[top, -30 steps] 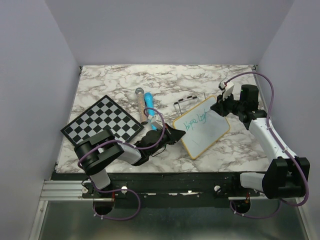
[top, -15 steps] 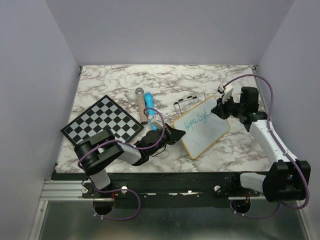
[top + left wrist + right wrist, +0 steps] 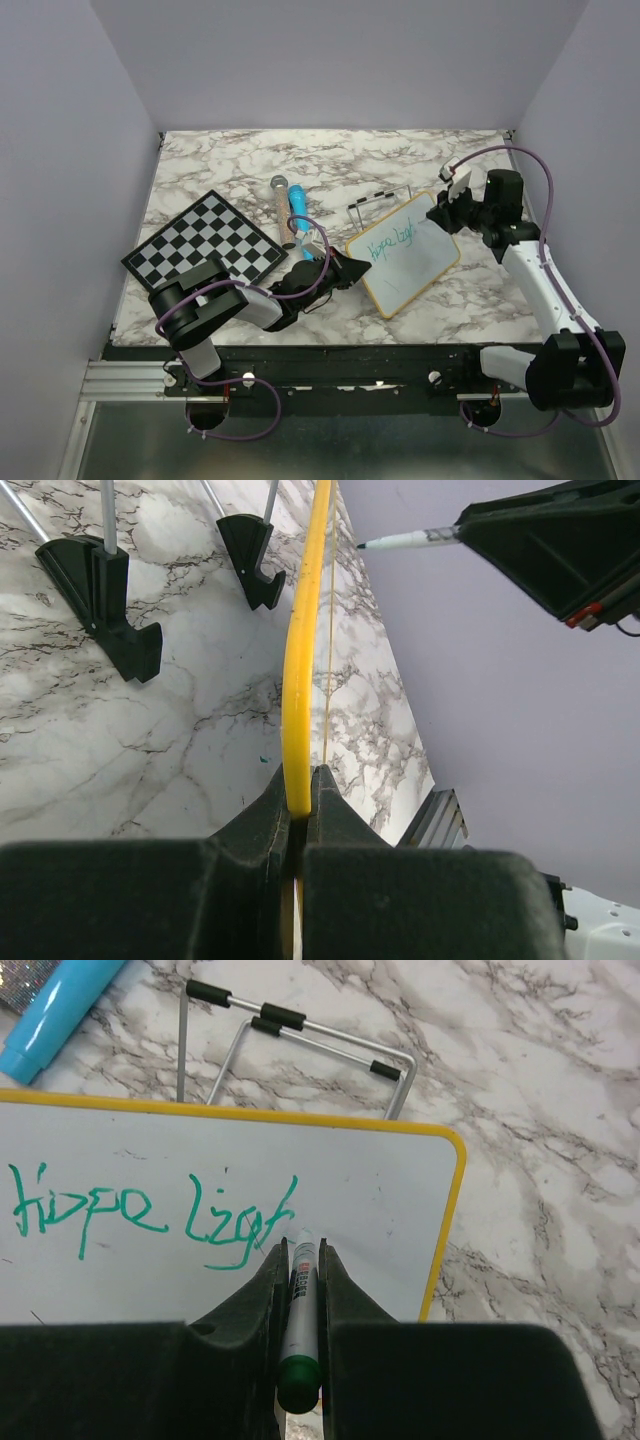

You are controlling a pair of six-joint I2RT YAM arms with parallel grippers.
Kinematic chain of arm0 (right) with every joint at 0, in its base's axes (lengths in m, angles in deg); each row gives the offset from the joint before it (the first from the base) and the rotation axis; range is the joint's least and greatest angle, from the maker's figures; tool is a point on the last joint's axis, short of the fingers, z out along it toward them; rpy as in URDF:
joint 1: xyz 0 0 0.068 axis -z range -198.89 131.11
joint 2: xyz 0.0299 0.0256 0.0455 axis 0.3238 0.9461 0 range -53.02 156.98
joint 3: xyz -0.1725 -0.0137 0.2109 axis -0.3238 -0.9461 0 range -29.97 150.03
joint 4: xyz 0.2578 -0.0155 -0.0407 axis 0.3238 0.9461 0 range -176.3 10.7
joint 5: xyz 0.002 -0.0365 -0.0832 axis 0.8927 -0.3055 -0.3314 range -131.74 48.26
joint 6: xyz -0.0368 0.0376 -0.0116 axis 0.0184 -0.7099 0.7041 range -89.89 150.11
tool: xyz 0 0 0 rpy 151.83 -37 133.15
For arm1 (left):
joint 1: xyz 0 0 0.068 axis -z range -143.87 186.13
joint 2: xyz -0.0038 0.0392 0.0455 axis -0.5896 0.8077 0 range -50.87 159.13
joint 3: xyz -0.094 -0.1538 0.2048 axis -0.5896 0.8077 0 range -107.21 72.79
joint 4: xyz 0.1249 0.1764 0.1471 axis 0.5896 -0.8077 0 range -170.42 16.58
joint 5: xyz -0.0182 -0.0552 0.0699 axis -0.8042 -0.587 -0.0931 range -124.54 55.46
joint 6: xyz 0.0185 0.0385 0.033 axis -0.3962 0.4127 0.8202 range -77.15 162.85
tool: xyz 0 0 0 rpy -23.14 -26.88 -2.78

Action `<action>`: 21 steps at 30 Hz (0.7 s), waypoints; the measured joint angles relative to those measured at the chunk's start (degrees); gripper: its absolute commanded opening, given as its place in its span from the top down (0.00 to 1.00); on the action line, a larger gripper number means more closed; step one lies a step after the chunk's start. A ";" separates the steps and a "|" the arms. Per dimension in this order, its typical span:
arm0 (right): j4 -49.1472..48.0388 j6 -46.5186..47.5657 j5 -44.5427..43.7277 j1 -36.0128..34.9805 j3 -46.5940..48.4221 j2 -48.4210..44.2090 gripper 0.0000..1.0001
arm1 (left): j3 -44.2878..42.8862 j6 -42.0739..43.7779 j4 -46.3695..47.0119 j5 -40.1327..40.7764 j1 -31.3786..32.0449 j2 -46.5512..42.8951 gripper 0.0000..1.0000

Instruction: Write a sentence on the whiteboard

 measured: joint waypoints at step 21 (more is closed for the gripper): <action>-1.75 -2.58 3.21 0.00 1.03 2.75 0.99 | 0.00 0.20 0.02 -0.04 0.00 0.00 1.00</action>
